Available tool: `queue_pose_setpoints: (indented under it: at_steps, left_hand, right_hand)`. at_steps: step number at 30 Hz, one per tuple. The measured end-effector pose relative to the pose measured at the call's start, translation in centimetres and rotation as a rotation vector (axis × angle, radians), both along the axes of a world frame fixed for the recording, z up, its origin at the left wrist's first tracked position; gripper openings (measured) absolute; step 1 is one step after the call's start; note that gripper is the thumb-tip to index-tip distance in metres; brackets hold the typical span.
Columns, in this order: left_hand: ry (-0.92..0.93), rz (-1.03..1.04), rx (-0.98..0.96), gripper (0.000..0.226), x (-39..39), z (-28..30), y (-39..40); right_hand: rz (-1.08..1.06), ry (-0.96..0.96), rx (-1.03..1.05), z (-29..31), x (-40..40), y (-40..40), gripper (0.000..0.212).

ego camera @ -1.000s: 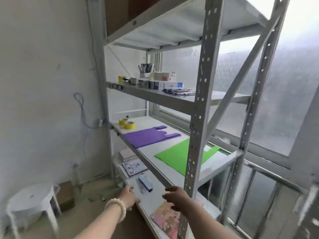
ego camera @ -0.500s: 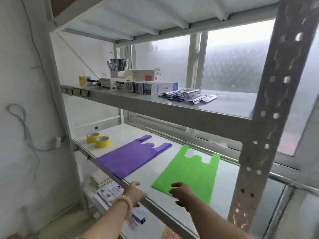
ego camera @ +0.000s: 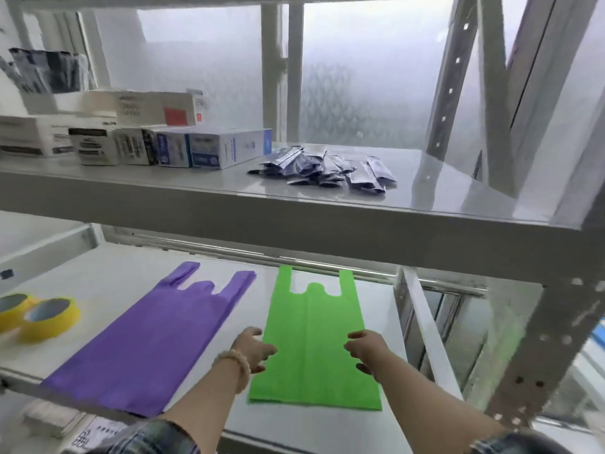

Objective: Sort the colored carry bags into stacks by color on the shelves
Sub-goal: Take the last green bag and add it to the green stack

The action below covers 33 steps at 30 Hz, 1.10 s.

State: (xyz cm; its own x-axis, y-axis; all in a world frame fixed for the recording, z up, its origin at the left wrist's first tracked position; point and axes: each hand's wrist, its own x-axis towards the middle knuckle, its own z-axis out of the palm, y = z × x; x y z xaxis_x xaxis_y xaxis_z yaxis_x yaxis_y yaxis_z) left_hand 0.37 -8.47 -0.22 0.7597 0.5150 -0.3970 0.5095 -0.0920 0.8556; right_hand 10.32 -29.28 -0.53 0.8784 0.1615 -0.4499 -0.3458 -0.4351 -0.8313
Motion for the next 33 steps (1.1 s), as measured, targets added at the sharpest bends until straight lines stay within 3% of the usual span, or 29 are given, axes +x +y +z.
queue_pose_setpoints:
  at_steps: [7,13,18,22,24,28,31,33]
  left_hand:
    - [0.102,-0.003,0.097,0.057,2.6,-2.9,1.9]
    - [0.21,-0.001,0.279,0.053,5.1,-4.5,2.7]
    - [0.239,-0.024,0.265,0.055,7.5,-4.8,1.8]
    - [0.283,-0.026,0.242,0.047,8.7,-5.0,1.0]
    - [0.327,-0.055,0.253,0.028,8.9,-4.9,1.2]
    - [0.38,-0.051,0.282,0.035,9.0,-4.8,1.7]
    - [0.39,-0.006,0.289,0.027,9.0,-4.5,1.6]
    - [0.362,-0.007,0.238,0.05,9.5,-4.8,1.6]
  right_hand:
    - [-0.06,-0.024,-0.123,-2.5,4.7,1.0,0.032]
    - [-0.177,-0.129,-0.405,-4.1,6.4,1.7,0.038]
    - [-0.231,-0.009,-0.635,-5.3,6.2,2.4,0.038]
    - [-0.263,0.046,-0.618,-5.7,6.3,3.0,0.043]
    - [-0.25,0.076,-0.617,-6.1,6.3,3.0,0.048]
    - [-0.166,0.125,-0.683,-6.0,6.3,3.1,0.053]
    - [-0.055,0.163,-0.729,-6.8,6.6,3.3,0.063]
    - [-0.001,0.179,-0.727,-6.5,6.2,3.8,0.058]
